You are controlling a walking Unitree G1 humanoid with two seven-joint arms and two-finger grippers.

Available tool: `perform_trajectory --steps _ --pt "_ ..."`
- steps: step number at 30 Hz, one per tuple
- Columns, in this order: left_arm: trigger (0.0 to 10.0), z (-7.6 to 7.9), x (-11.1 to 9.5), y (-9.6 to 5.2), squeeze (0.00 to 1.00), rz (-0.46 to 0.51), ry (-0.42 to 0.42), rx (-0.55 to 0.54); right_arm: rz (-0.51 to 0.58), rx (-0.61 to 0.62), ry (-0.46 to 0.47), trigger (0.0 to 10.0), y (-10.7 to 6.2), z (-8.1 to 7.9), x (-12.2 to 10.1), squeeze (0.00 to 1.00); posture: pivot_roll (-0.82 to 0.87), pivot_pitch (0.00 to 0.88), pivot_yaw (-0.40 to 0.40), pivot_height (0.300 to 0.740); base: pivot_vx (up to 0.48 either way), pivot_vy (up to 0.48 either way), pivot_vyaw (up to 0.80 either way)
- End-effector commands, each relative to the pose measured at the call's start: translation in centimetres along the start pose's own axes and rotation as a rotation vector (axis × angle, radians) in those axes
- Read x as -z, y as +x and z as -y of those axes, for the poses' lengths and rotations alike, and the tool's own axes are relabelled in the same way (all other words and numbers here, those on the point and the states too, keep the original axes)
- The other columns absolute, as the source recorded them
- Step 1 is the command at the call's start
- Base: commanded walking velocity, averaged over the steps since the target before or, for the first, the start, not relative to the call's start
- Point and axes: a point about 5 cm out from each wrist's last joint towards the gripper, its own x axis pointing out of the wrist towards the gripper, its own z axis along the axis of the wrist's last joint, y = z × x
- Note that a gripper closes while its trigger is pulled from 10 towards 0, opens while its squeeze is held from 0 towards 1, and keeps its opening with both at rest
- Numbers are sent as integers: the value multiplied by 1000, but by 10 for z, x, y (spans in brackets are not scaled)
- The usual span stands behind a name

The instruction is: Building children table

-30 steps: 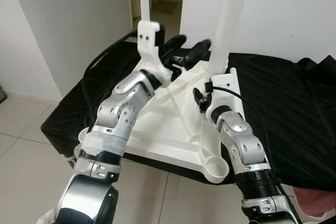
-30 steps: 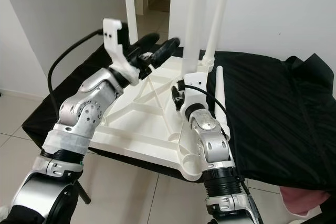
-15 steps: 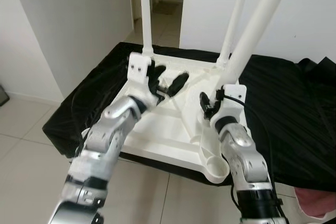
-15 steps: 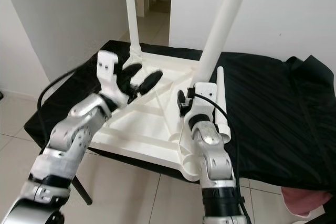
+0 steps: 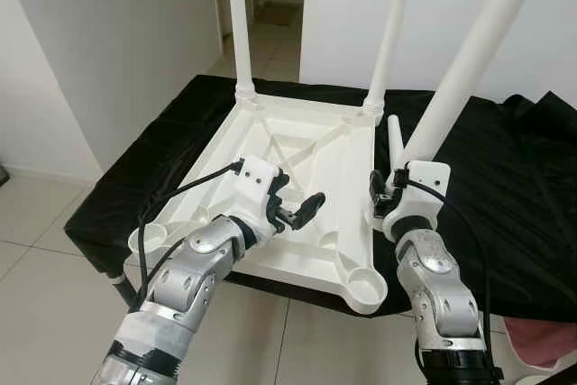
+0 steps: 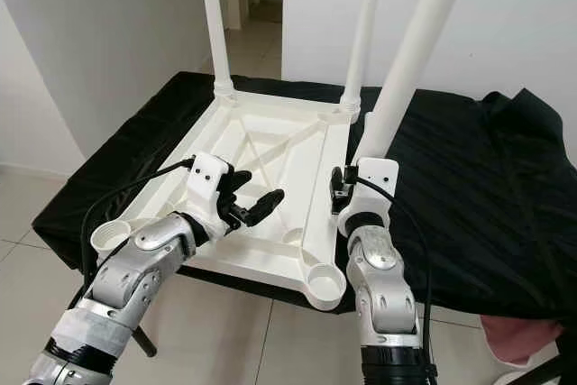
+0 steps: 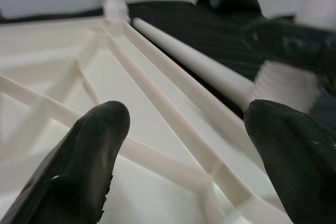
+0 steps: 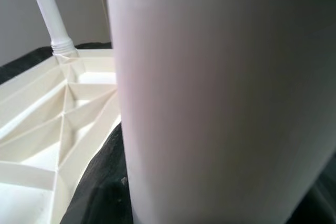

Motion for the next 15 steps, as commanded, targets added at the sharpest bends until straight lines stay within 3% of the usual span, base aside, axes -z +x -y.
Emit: perform_trajectory --steps 1,5,12,15 --pt "10000 11 9 -3 0 -35 2 143 1 -13 -9 10000 -1 -2 -1 0 -38 136 22 740 0 0 0" --pt "10000 18 18 -9 0 -71 -1 196 2 -16 -22 10000 0 -3 0 0 -33 136 22 740 0 0 0" --pt "10000 28 39 -20 0 -202 97 292 1 -2 -33 10000 2 2 0 0 -25 122 24 740 0 0 0" --pt "10000 33 41 -24 0 -208 73 340 1 -3 -39 10000 2 3 0 0 -25 115 24 740 0 0 0"
